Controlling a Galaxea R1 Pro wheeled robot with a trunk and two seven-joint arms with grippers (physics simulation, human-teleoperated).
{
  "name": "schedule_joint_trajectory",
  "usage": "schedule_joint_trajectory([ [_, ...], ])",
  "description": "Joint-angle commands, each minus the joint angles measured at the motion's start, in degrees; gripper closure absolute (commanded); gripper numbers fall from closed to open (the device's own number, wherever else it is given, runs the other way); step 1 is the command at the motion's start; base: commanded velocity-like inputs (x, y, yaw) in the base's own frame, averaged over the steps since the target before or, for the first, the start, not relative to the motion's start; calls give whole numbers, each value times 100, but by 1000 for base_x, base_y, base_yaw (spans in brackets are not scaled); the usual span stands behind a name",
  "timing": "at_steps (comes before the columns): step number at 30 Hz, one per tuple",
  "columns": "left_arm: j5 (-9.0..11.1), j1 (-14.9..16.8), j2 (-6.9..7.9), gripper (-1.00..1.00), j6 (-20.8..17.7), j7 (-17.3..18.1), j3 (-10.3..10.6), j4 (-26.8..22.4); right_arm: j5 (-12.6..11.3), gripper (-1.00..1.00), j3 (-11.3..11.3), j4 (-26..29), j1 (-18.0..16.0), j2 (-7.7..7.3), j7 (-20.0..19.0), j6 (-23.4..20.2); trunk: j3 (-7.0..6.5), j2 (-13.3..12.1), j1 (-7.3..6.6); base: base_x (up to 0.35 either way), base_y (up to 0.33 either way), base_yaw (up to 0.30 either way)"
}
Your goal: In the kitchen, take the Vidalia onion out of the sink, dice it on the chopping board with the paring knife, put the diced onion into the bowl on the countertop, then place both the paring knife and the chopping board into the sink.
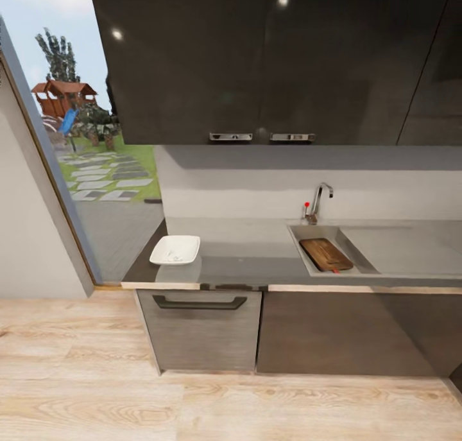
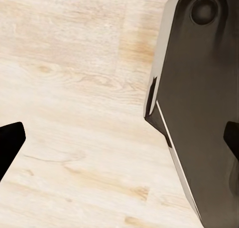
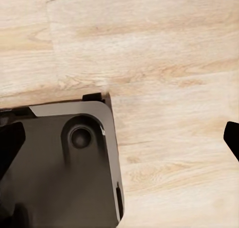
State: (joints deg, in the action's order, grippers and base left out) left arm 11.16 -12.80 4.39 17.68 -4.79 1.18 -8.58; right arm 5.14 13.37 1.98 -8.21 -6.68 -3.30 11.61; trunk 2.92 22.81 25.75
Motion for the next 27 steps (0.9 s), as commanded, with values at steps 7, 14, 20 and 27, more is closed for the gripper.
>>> schedule_joint_trajectory([
  [7,27,-3,0,-100,6,-14,20,-12,69,-100,53,48,-5,-10,-22,33,-8,11,4,0,0,0],
  [14,27,-3,0,-100,3,-14,16,-12,55,-100,57,57,-5,5,-22,34,-9,11,4,0,0,0],
  [20,27,-3,0,-100,6,-14,17,-12,43,-100,60,57,-5,123,-22,34,-9,11,4,0,0,0],
  [27,27,-3,0,-100,1,-14,16,-12,41,-100,60,57,-5,270,-22,34,-9,11,4,0,0,0],
])
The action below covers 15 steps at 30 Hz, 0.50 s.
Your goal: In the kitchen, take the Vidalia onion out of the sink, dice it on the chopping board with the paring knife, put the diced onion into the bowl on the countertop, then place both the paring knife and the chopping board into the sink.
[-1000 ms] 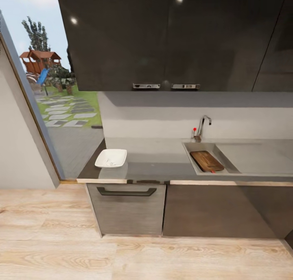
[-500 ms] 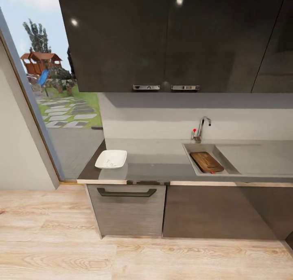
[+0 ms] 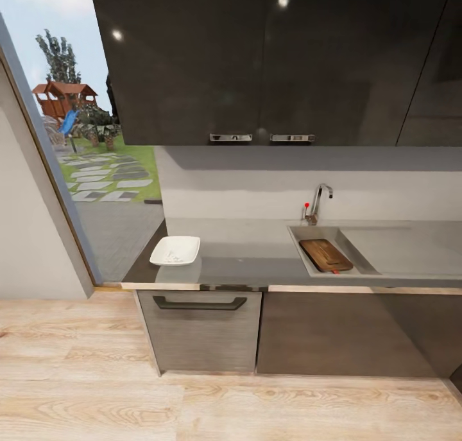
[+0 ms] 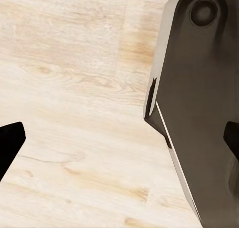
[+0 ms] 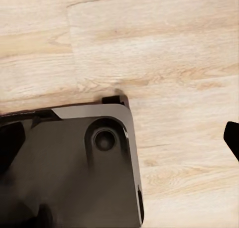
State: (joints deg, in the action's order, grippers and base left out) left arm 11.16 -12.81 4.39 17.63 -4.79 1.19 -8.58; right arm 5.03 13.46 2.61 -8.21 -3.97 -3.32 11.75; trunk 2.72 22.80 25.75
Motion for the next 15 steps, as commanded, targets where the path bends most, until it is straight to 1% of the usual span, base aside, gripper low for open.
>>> schedule_joint_trajectory([
  [1,27,-3,0,-100,5,-13,16,-12,51,-100,51,-6,-5,15,-20,21,11,11,3,0,0,0],
  [4,27,-3,0,-100,8,-13,15,-12,47,-100,48,-6,-5,44,-20,14,11,11,3,0,0,0],
  [9,27,-3,0,-100,10,-13,13,-12,57,-100,45,-6,-5,173,-20,12,11,11,3,0,0,0],
  [15,27,-3,0,-100,10,-13,14,-12,67,-100,57,-6,-5,197,-20,20,11,11,3,0,0,0],
])
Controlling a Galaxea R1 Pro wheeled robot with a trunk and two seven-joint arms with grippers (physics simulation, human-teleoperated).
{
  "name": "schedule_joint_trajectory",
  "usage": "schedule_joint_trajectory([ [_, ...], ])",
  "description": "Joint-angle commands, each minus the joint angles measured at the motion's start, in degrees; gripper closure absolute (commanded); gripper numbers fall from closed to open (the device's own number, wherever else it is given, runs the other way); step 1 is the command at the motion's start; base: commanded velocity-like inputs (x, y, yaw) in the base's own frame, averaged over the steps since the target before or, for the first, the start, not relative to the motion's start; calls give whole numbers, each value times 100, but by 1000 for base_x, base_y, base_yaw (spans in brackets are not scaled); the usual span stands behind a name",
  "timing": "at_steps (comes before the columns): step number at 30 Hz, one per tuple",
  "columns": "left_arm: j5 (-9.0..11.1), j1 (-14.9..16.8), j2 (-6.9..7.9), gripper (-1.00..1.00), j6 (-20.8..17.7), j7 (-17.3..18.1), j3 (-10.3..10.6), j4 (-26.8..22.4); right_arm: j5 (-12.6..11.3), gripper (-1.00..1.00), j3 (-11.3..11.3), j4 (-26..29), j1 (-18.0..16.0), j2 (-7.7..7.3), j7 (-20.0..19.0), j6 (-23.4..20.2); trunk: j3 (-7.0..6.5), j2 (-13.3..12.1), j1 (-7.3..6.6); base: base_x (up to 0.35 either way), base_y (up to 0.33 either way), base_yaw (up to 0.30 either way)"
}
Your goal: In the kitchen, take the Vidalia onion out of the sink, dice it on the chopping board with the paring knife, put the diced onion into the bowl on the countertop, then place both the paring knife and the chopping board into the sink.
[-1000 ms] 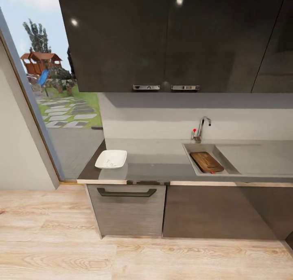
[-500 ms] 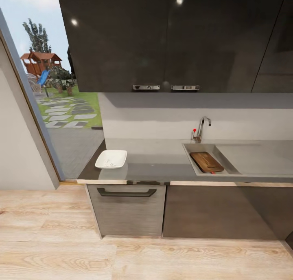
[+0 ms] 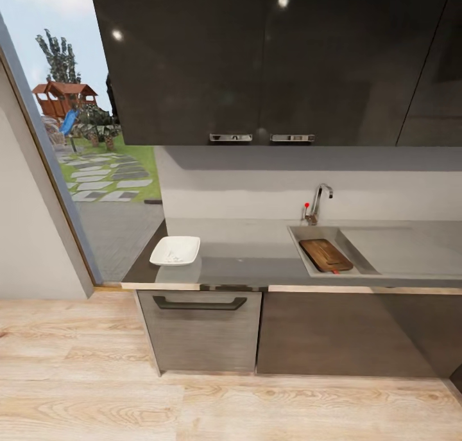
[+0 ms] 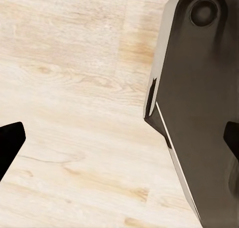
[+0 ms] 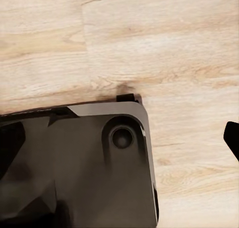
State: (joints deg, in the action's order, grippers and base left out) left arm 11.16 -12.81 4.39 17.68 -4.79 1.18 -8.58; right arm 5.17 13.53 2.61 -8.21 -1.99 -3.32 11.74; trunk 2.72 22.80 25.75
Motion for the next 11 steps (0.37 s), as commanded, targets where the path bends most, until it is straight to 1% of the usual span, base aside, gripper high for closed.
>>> schedule_joint_trajectory([
  [1,27,-3,0,-100,3,-13,15,-12,54,-100,51,-6,-5,0,-19,21,11,11,3,0,0,0],
  [11,27,-3,0,-100,4,-13,16,-12,55,-100,48,-6,-5,4,-19,21,11,11,3,0,0,0],
])
